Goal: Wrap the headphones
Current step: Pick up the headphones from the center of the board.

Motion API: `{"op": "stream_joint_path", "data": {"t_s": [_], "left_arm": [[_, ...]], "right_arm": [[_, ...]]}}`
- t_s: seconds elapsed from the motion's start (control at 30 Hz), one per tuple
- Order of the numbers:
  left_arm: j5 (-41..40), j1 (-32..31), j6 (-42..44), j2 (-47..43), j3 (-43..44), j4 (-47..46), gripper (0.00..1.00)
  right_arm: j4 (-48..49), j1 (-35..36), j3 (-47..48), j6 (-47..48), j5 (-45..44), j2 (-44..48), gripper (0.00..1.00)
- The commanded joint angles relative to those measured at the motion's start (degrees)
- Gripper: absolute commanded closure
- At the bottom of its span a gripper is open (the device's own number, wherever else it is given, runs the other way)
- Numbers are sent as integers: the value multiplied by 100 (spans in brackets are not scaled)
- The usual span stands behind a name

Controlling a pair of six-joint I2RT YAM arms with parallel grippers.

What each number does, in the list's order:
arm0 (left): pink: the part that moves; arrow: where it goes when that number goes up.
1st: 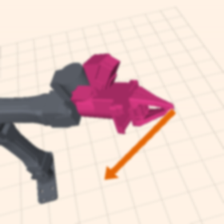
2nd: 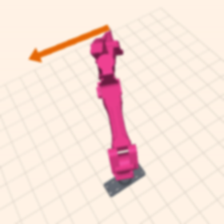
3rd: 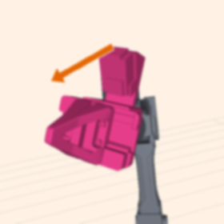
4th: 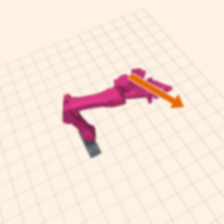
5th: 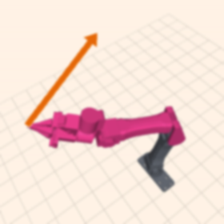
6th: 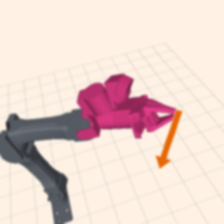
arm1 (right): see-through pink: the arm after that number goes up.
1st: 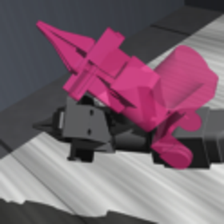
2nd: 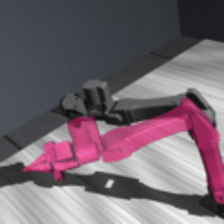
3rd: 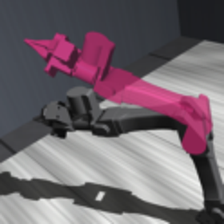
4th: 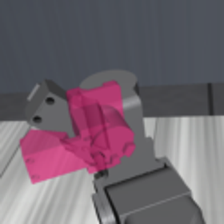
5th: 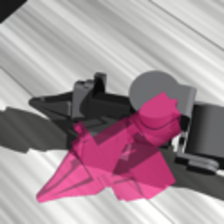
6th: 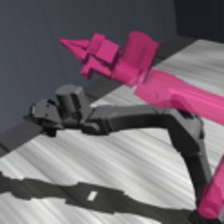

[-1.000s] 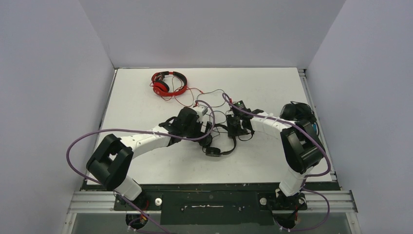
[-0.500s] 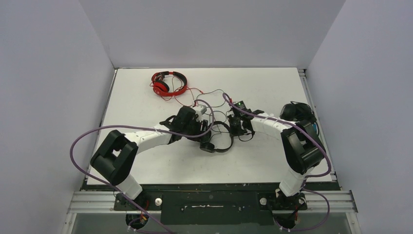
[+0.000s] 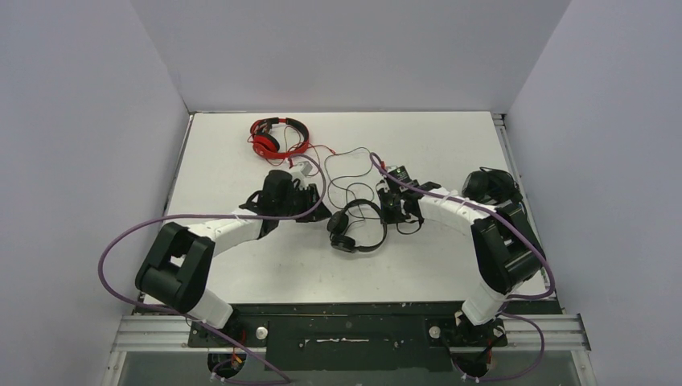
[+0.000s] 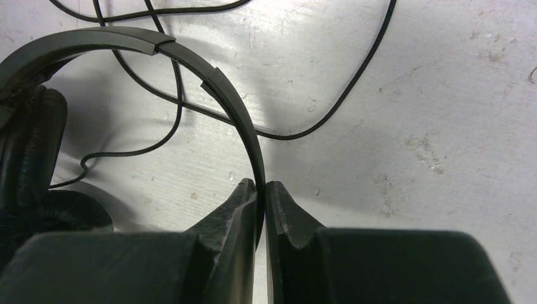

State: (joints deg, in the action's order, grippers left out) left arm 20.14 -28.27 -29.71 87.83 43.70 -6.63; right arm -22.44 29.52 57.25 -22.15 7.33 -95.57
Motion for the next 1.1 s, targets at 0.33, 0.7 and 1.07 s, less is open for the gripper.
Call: {"op": "stream_joint_path", "data": {"t_s": [0.33, 0.7, 1.07], "left_arm": [[72, -285, 502, 46, 578, 287, 3], [-116, -487, 625, 502, 811, 386, 19], [1093, -207, 162, 76, 570, -220, 50]], "right_arm": [[-24, 107, 156, 66, 154, 397, 94], [-125, 151, 231, 113, 345, 729, 94], [-320, 151, 335, 227, 452, 1062, 94]]}}
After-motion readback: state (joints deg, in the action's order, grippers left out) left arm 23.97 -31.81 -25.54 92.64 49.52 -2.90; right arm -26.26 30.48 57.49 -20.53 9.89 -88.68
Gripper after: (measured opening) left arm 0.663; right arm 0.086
